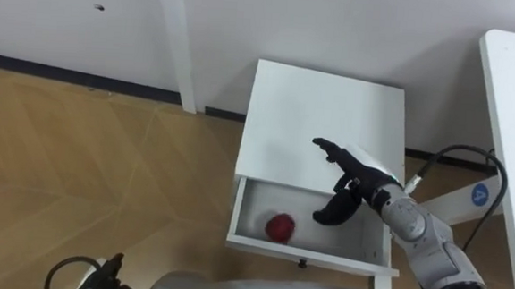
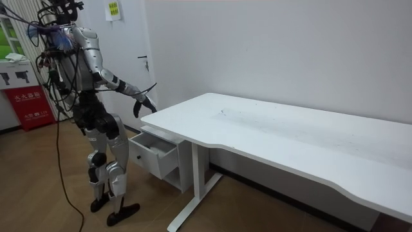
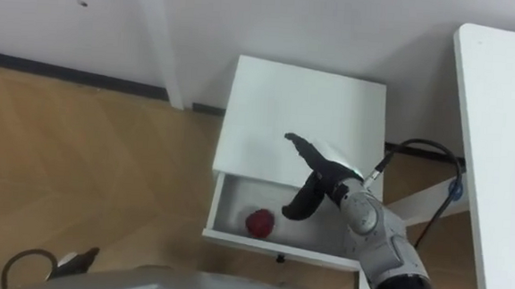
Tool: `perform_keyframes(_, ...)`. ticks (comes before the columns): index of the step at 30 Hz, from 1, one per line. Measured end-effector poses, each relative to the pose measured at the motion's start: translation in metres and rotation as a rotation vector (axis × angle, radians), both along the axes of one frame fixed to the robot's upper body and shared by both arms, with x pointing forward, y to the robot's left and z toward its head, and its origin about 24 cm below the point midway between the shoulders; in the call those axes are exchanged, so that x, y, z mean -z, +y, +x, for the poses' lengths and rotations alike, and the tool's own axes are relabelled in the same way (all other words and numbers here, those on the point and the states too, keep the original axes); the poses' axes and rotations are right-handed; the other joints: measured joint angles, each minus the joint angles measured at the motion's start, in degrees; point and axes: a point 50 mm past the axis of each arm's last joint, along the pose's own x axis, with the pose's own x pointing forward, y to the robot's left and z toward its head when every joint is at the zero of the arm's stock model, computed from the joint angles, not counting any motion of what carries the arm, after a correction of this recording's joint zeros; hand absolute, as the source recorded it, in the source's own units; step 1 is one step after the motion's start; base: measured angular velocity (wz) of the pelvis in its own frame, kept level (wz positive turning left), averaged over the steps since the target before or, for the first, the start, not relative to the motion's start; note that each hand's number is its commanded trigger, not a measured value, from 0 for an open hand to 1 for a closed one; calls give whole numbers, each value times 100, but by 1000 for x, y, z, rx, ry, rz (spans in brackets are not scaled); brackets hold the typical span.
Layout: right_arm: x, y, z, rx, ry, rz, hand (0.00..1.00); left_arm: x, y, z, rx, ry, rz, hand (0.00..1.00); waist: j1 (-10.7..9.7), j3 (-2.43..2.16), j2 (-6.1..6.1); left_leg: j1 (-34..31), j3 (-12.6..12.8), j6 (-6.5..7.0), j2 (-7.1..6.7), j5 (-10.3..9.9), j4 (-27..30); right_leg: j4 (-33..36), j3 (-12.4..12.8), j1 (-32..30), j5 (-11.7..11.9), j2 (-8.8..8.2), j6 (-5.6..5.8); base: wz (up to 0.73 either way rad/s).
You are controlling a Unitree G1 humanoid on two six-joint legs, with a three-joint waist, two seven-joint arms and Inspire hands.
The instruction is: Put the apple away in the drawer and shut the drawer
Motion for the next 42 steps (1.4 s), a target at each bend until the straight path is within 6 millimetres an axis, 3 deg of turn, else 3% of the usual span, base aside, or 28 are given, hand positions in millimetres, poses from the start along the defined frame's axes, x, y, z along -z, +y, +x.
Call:
perform_keyframes(2,2,-1,-3,4,12,-2,0,0,0,-1,0,2,0,0,-6,-17,-10,13,0,0,-1,0,3,1,1,5,0,-1,0,0)
perform_keyframes(12,14,-18,-14,86,63,-1,0,1,-3,-3,-13,5,-16,0,-137,13,68,20,-63,7,2,-7,61,-4,-8,101,-2,-7,3,3)
perform_keyframes(16,22,-34,-22,225,75,35,0,1,-4,-3,-40,-7,-22,0,-161,0,75,26,-48,5,3,-5,76,4,-1,92,-3,-3,3,-2)
perform_keyframes(18,29,-40,-30,283,98,35,0,1,-2,-5,-61,-11,-15,0,-190,-31,43,40,-48,6,1,-4,81,3,3,104,-3,-3,3,0)
perform_keyframes(22,50,-57,-61,511,182,93,0,0,3,-10,-118,-27,14,0,-270,-64,2,57,-30,7,-2,-4,95,9,-3,119,-2,-12,3,0)
perform_keyframes(27,65,-83,-107,806,264,99,0,1,6,-19,-150,-13,44,0,-469,-51,87,140,48,36,-12,-31,75,253,61,75,-73,-58,36,-5)
perform_keyframes(30,68,-96,-130,949,286,68,0,2,6,-24,-185,-4,44,0,-570,-29,174,91,252,93,-59,-231,342,1080,152,-324,-353,-223,52,-28)
perform_keyframes(31,71,-102,-143,998,321,34,0,3,4,-25,-204,1,38,0,-643,-12,242,-9,268,145,-60,-345,563,1686,147,-617,-411,-342,50,-16)
perform_keyframes(33,72,-108,-162,1053,379,-16,0,3,5,-19,-208,-7,31,0,-749,-29,268,-209,297,259,-108,-508,910,2895,195,-1265,-388,-639,44,2)
perform_keyframes(34,74,-109,-176,1081,422,-33,0,2,7,-16,-223,-17,34,0,-794,-36,257,-269,336,345,-188,-591,1059,3628,319,-1662,-247,-861,44,-19)
perform_keyframes(36,75,-110,-191,1127,480,-42,0,2,8,-19,-234,-11,34,0,-783,-32,357,-341,425,439,-202,-713,1253,4423,450,-2223,338,-1019,-6,-30)
perform_keyframes(37,76,-108,-200,1138,510,-42,0,2,9,-20,-238,-7,36,0,-837,-49,458,-423,428,531,-154,-793,1378,4932,530,-2664,1028,-1067,14,-15)
perform_keyframes(38,77,-105,-208,1157,543,-24,0,1,13,-19,-237,-10,45,0,-913,-27,529,-486,458,638,-72,-873,1535,5703,677,-3228,1793,-1051,-49,-12)
perform_keyframes(39,78,-103,-212,1166,560,-14,0,0,15,-21,-236,-7,53,0,-947,-30,528,-508,467,669,-44,-904,1616,6330,726,-3530,1729,-1033,-44,-13)
perform_keyframes(41,78,-100,-225,1167,604,-6,0,-1,22,-27,-270,15,69,0,-963,-31,628,-679,490,684,239,-995,1905,8805,632,-4671,976,-788,-56,-19)
perform_keyframes(42,79,-98,-226,1164,614,-3,0,-1,23,-28,-282,24,74,0,-954,-35,631,-683,494,674,323,-989,1906,9261,562,-4920,823,-742,-76,-18)
